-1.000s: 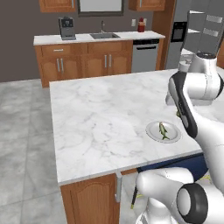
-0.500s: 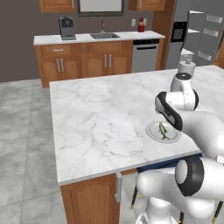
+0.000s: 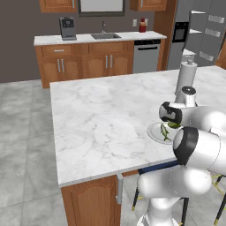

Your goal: Take the lemon wedge from the fridge and place it on the plate with fish on the dining counter.

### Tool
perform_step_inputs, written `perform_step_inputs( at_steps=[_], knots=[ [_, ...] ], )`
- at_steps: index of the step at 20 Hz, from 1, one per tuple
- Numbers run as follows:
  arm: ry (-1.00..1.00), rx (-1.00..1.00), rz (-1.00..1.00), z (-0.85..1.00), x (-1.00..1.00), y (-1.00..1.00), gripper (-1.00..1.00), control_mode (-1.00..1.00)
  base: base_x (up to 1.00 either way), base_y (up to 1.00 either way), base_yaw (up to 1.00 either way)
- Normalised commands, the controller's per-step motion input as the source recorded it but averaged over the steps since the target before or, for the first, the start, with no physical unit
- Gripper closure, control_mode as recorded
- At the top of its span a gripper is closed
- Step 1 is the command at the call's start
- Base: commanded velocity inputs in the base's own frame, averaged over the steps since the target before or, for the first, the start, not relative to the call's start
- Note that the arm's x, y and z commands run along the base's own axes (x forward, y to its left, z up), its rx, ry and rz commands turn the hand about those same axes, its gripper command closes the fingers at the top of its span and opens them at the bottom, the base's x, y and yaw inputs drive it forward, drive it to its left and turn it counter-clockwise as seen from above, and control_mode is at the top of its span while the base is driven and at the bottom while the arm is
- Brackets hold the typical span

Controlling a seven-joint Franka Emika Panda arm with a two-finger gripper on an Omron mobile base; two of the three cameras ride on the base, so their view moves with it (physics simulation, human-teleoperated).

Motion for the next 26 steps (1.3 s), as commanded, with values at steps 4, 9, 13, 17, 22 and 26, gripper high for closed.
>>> perform_step_inputs(
  at_steps=[4,9,13,17,22,26],
  knots=[
    [0.0,0.01,0.0,-0.05,0.0,-0.16,1.0,-1.0,0.0,0.0,0.0],
    [0.0,0.0,0.0,-0.16,0.0,-0.01,1.0,-1.0,0.0,0.0,0.0],
    [0.0,0.0,0.0,-0.26,0.0,0.0,1.0,-1.0,0.0,0.0,0.0],
    [0.0,0.0,0.0,-0.21,0.09,0.0,1.0,-1.0,0.0,0.0,0.0],
    [0.0,0.0,0.0,-0.24,0.19,-0.03,1.0,-1.0,0.0,0.0,0.0],
    [0.0,0.0,0.0,-0.21,0.16,-0.05,1.0,-1.0,0.0,0.0,0.0]
  ],
)
